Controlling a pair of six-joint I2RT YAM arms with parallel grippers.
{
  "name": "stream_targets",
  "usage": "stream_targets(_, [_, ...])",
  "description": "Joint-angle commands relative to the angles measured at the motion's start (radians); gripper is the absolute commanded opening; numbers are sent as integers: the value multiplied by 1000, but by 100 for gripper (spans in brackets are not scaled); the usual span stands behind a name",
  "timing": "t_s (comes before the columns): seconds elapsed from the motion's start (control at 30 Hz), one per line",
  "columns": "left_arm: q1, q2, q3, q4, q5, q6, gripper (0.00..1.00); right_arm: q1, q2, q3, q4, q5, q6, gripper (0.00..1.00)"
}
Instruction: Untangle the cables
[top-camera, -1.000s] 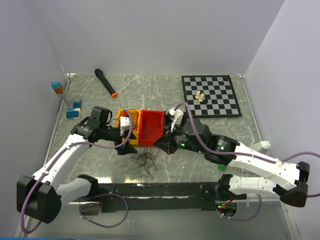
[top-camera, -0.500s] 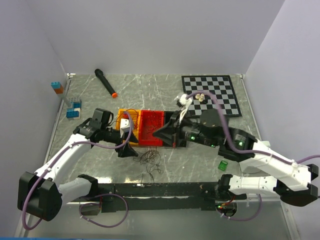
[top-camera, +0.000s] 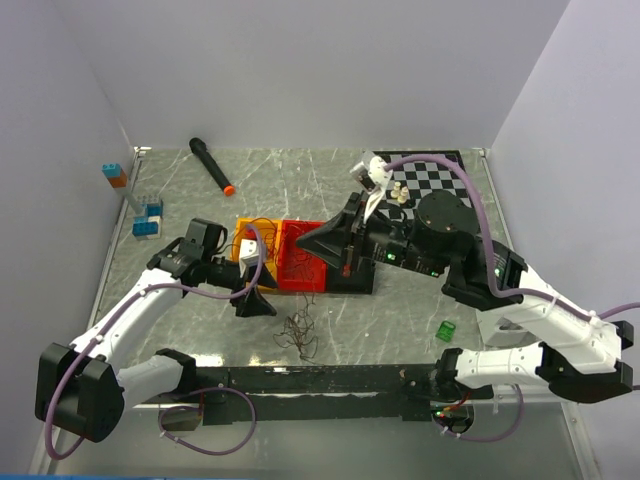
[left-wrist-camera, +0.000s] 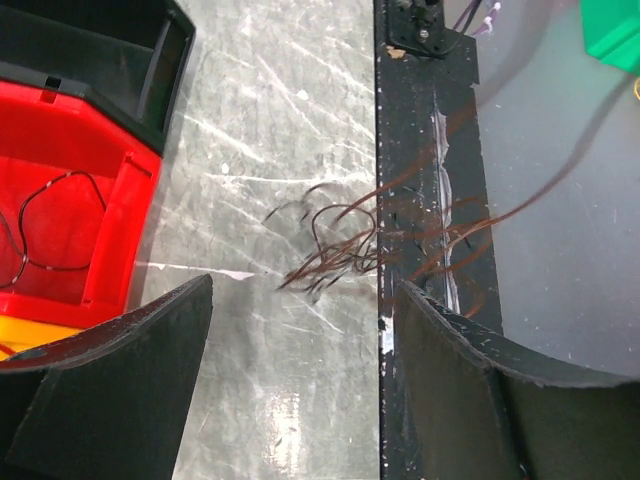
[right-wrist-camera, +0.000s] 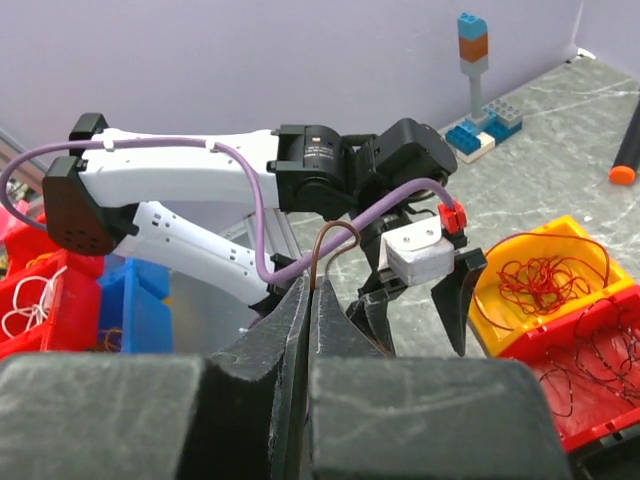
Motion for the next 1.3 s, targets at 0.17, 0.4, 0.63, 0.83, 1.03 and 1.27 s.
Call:
stream_targets(0.17, [-10, -1, 28, -115, 174, 190, 97, 8, 73, 237, 7, -27, -77, 0])
stream_targets(0.4, [-13, 11, -11, -101, 167, 228, 97, 8, 182, 452, -61, -56, -117, 0])
stream_targets(0.63, [-15, 42, -8, -54, 226, 221, 98, 8, 196, 474, -29, -59, -111, 0])
stream_targets(0.83, [-30, 98, 37, -150, 288, 325, 85, 8, 224, 521, -30, -52, -114, 0])
stream_targets(1.03, [-36, 144, 61, -285, 290, 491, 84, 8, 265, 598, -53, -43, -133, 0])
stream_targets(1.27, [-64, 204, 75, -366, 297, 606, 57, 6, 288, 713, -76, 5, -188, 0])
